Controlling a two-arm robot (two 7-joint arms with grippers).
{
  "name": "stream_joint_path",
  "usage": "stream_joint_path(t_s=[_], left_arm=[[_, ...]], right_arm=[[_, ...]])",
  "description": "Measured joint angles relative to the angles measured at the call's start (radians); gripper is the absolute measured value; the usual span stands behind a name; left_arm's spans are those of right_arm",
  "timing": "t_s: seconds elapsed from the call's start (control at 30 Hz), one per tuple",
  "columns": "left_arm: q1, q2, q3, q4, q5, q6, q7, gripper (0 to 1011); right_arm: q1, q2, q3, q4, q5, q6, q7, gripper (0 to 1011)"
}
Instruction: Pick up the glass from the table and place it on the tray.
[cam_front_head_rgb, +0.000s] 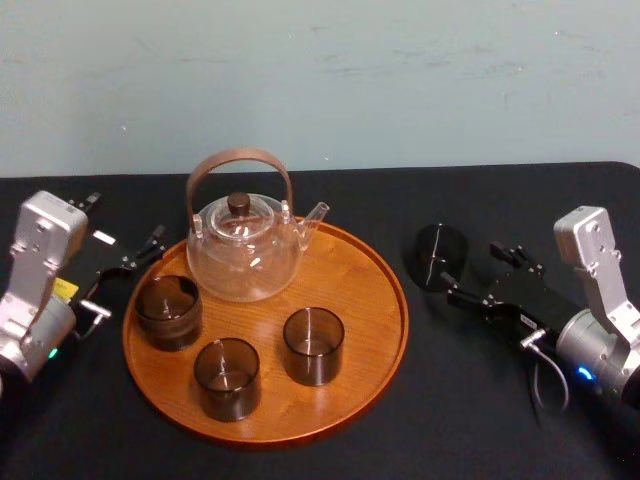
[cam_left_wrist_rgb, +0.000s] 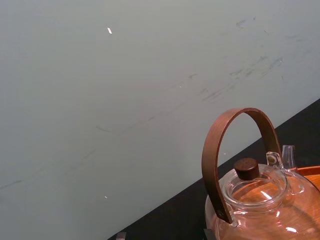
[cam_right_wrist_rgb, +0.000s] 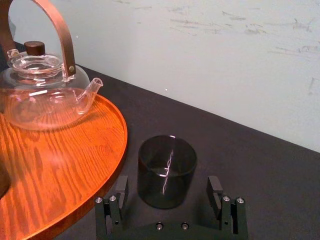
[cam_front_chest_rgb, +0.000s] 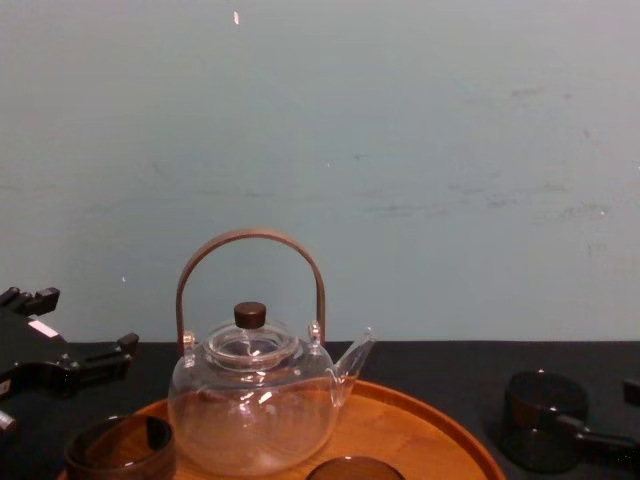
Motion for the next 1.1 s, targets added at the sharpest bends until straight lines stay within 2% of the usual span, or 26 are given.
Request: stream_joint_path(t_s=[1.1], left_arm=[[0.0, 0.0, 0.0, 0.0, 0.0, 0.0, 0.0, 1001]], right_arm=[[0.159, -0.048, -0.047, 0.189, -0.017, -0.03, 0.036, 1002]])
